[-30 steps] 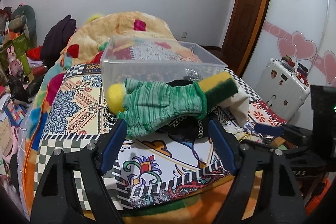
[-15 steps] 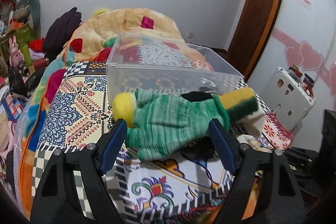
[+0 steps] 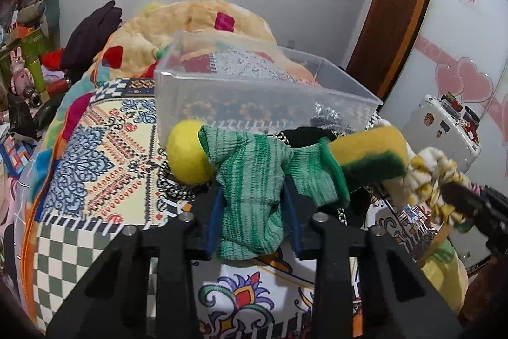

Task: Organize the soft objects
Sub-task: 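Grasp the green striped glove doll with the left tool while the right tool grasps the floral cloth, then carry the doll into the clear box with the left tool while the right tool drops the floral cloth in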

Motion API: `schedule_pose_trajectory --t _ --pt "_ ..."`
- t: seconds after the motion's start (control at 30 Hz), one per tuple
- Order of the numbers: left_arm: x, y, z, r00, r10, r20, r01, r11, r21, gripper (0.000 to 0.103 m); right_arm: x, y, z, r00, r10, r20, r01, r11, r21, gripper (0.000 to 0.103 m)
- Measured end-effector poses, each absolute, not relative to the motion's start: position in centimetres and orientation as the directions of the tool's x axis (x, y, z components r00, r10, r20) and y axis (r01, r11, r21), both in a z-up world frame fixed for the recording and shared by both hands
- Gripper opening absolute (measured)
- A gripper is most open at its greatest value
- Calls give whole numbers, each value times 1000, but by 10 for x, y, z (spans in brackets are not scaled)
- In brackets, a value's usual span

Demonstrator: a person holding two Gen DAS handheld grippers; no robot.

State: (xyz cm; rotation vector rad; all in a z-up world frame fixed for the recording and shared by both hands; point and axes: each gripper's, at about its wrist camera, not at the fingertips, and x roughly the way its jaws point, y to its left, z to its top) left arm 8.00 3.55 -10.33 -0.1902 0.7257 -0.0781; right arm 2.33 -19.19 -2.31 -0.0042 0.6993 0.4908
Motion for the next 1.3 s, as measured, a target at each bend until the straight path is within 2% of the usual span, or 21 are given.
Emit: schedule_pose_trajectory --t 0.3,0.53,0.7,0.93,1.3 --pt "59 46 -58 821 -144 -552 13 972 -234 27 29 -188 5 706 449 -548 -445 883 151 17" --pt "62 51 -27 864 -123 -489 18 977 -214 27 45 -175 33 742 482 -466 -477 868 138 17" --pt "79 53 -12 881 -97 -462 9 982 -190 28 62 -164 40 755 485 -441 -481 867 131 17" --pt "116 55 -8 874 -85 -478 4 986 -168 28 93 -151 35 761 466 -452 -452 880 147 17" --pt "179 51 -44 792 -73 -607 -3 992 -124 28 137 -129 0 701 390 -597 -400 908 124 17"
